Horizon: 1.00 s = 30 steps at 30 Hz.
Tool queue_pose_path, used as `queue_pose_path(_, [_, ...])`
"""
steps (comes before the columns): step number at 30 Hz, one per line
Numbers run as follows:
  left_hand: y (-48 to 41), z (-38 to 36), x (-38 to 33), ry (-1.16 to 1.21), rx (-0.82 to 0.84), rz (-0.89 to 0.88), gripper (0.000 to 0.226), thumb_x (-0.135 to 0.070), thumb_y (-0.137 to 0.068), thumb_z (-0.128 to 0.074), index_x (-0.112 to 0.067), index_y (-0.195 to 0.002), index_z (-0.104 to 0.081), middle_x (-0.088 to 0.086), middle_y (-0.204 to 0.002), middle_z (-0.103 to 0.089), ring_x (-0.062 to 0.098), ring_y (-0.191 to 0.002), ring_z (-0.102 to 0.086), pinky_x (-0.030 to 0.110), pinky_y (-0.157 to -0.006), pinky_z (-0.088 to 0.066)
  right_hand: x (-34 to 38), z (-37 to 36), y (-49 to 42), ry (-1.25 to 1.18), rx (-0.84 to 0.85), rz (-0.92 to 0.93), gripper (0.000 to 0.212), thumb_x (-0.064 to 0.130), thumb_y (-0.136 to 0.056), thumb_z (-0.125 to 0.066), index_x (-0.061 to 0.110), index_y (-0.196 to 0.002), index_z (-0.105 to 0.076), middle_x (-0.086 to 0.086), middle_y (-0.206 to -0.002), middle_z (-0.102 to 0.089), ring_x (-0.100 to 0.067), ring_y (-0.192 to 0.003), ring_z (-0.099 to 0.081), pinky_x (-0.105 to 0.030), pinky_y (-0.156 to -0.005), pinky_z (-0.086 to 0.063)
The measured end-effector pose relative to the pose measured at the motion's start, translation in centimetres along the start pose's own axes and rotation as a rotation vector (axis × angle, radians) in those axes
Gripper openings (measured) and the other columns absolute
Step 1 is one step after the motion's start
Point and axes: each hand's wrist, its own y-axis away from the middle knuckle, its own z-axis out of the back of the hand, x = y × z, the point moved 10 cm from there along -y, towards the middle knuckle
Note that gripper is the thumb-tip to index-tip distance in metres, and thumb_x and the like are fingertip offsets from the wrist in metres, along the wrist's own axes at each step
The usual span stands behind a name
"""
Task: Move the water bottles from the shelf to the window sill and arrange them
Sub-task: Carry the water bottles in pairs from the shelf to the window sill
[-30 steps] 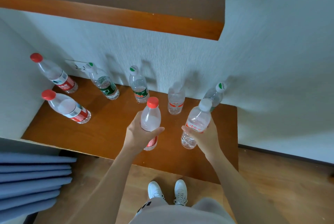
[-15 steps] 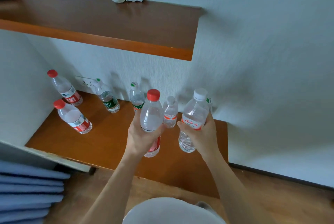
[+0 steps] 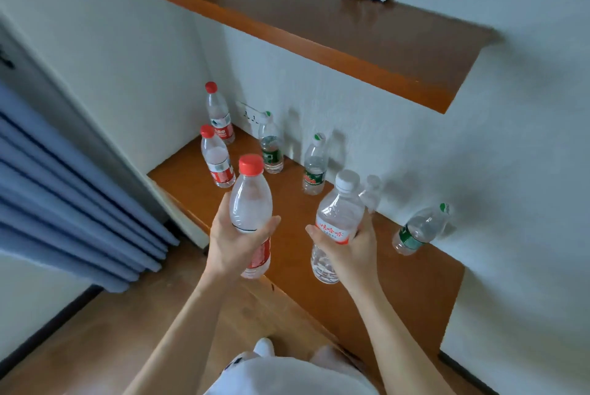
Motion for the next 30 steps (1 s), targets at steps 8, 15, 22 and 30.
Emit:
queue_pose_path(8, [9.3, 11.8, 1.7, -0.036, -0.416, 0.134, 0.049, -0.041, -0.064, -0.081, -0.045, -0.104, -0.055, -0.003, -0.097, -0.067, 0.017, -0.092, -0.066, 0.040, -0.078, -0.058, 2.8, -10.3, 3.6, -0.073, 0.413, 0.130, 0.068, 0.029, -0.073, -0.087, 0.030, -0.130, -0.049, 0.014, -0.115, -0.063, -0.010, -0.111, -0.064, -0.020, -0.085, -0.056])
queue_pose_path(15, [20.6, 21.0, 3.6, -0.064, -0.784, 0.256, 0.048, -0.042, -0.062, -0.083, -0.041, -0.102, -0.057, -0.006, -0.098, -0.067, 0.017, -0.096, -0.066, 0.049, -0.085, -0.056, 3.9, -20.7, 10.9, -0.057, 0.778, 0.168, 0.072, 0.039, -0.074, -0.085, 0.032, -0.134, -0.045, 0.015, -0.120, -0.059, -0.003, -0.115, -0.059, -0.014, -0.086, -0.054])
queue_pose_path(22, [29.4, 27.9, 4.9, -0.111, -1.040, 0.315, 0.048, -0.053, -0.059, -0.080, -0.057, -0.096, -0.050, -0.013, -0.101, -0.064, 0.014, -0.102, -0.062, 0.043, -0.086, -0.055, 6.3, -29.3, 18.8, -0.101, 1.041, 0.189, 0.066, 0.055, -0.065, -0.082, 0.048, -0.120, -0.047, 0.013, -0.117, -0.063, -0.009, -0.111, -0.063, -0.026, -0.086, -0.058])
queue_pose_path(30, [33.5, 36.5, 9.0, -0.058, -1.238, 0.369, 0.061, -0.064, -0.055, -0.076, -0.054, -0.107, -0.048, -0.009, -0.111, -0.063, 0.016, -0.106, -0.063, 0.039, -0.088, -0.054, 7.8, -40.2, 25.1, -0.060, 1.206, 0.199, 0.061, 0.040, -0.067, -0.090, 0.050, -0.111, -0.048, 0.014, -0.116, -0.063, -0.001, -0.109, -0.061, -0.015, -0.085, -0.054])
